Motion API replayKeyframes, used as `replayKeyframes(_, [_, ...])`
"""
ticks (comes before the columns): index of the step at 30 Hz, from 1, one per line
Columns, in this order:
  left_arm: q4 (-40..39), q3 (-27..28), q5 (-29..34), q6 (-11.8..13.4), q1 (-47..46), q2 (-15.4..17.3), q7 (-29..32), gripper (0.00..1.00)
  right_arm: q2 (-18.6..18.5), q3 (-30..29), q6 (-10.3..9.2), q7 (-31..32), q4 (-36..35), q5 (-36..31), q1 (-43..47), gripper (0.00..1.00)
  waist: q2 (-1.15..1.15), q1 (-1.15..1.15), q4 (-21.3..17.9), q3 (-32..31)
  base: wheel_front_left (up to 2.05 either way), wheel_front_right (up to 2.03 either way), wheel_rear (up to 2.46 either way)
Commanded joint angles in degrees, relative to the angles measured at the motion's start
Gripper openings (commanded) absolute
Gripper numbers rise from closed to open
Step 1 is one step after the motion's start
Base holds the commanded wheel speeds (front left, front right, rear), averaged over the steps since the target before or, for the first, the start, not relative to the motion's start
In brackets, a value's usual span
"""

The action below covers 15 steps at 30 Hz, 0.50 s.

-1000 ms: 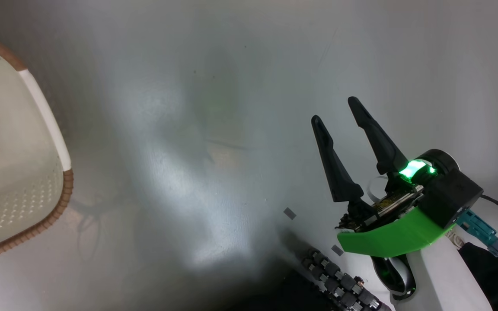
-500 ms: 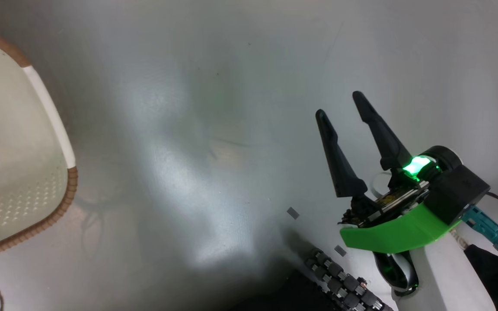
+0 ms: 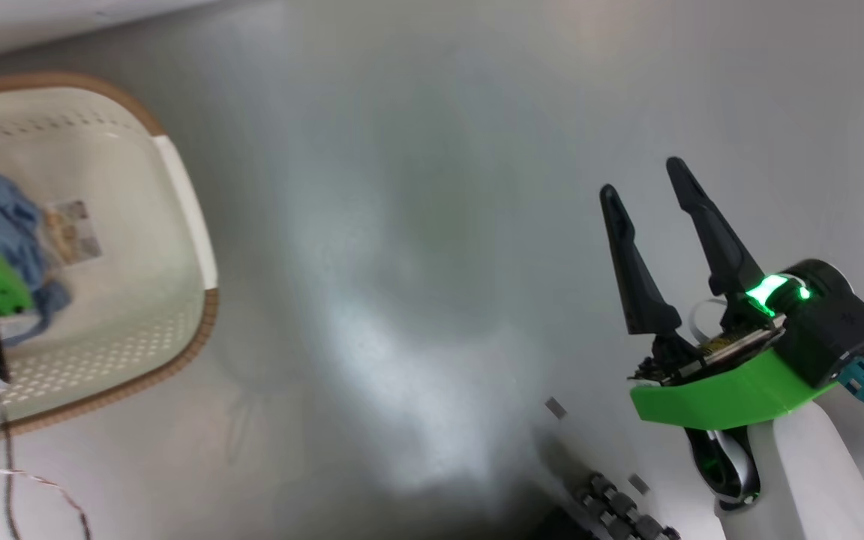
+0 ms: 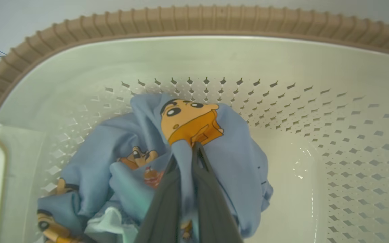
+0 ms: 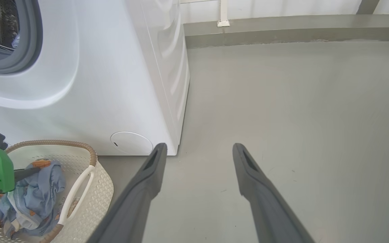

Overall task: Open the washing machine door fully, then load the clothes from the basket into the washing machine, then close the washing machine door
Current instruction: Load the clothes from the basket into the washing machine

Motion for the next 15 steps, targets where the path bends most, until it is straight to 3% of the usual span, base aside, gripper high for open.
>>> replayKeyframes(1, [-1.22,1.55,-0.74,0.72,2.51,1.66,-1.59,0.00,-0.65,0.53,0.09,-0.27,-0.84,-0.66,3.03,1.00,0.00,0.00,3.59,-4.22,0.00,0.00,0.00])
replayKeyframes(7, [-9.31,4.27,-0.65,1.87,8.27,-0.22,-4.02,0.00,-1.53,-0.83,0.09,-0.27,0.06,-1.26,5.06,1.00,0.00,0.00,6.51,-9.74,0.00,0.00,0.00])
replayKeyframes(15, [-34.16,12.20,6.63,6.67,23.73,-2.69,-4.08,0.00,-2.06,-3.20,0.09,1.01,0.92,-2.18,8.26,1.00,0.00,0.00,10.12,-17.37,0.00,0.00,0.00])
